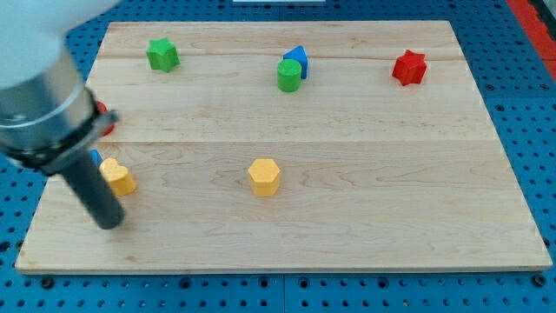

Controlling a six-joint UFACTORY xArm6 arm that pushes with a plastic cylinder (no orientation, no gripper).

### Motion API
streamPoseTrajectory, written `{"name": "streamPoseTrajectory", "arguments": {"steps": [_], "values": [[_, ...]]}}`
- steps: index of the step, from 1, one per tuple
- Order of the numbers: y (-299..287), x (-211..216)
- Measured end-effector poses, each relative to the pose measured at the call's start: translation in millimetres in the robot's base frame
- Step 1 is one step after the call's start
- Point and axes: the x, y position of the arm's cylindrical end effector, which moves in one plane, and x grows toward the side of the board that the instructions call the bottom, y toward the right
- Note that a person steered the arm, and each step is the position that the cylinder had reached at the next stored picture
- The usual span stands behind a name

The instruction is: Push the yellow heart to the right center of the board

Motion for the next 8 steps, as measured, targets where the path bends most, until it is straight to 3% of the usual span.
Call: {"name": "streamPoseTrajectory", "arguments": {"steps": [3, 5, 7, 8], "values": [[27.0, -82.5], [11.0, -99.5], [-41.0, -110.4], [-24.8, -132.7]]}}
